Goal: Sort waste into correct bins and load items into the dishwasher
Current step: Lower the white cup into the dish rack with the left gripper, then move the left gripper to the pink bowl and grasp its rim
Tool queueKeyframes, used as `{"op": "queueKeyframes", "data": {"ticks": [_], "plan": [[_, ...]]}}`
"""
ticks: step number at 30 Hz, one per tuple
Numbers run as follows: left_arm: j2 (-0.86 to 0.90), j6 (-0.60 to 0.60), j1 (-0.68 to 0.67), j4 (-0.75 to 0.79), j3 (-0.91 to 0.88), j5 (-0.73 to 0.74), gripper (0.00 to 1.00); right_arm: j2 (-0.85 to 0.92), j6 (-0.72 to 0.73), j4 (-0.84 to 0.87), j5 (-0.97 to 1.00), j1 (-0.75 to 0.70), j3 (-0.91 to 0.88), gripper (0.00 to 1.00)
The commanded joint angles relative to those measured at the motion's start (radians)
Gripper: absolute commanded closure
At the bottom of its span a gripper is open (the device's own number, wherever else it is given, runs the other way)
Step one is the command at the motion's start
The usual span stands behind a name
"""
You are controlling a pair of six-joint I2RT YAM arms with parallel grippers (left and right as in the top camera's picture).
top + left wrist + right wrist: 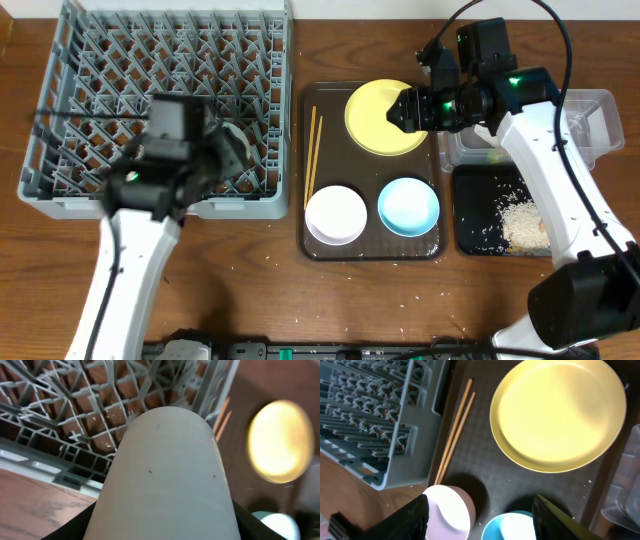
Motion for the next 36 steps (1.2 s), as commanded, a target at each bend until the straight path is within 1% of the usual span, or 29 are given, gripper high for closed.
{"op": "queueKeyframes", "data": {"ticks": [1,7,10,16,19,21,26,27,30,36], "plan": [[0.104,0.06,-0.053,0.0,0.01,-0.07,0.76,0.0,-0.016,-0.006,0.021,0.003,0.002,0.36],[0.273,0.061,-0.085,-0.016,0.01,-0.071,0.76,0.0,-0.017,-0.022,0.031,0.003,0.002,0.36],[0.319,0.061,-0.085,-0.019,0.01,-0.071,0.75,0.0,-0.019,-0.025,0.039,0.003,0.002,0.36],[0.38,0.061,-0.085,-0.014,0.01,-0.071,0.59,0.0,-0.019,-0.026,0.039,0.003,0.002,0.36],[0.404,0.061,-0.085,-0.014,0.01,-0.069,0.47,0.0,-0.019,-0.026,0.039,0.003,0.002,0.36],[0.419,0.06,-0.085,-0.014,0.01,-0.063,0.32,0.0,-0.019,-0.029,0.039,0.003,0.002,0.36],[0.424,0.06,-0.085,-0.014,0.01,-0.063,0.2,0.0,-0.026,-0.033,0.038,0.003,0.002,0.36],[0.423,0.06,-0.085,-0.014,0.01,-0.063,0.15,0.0,-0.028,-0.033,0.04,0.003,0.002,0.36],[0.422,0.061,-0.085,-0.021,0.018,-0.059,0.11,0.0,-0.03,-0.033,0.039,0.003,0.002,0.36],[0.374,0.068,-0.087,-0.117,0.132,-0.057,0.1,-0.009,-0.031,-0.024,0.039,-0.006,0.008,0.35]]}}
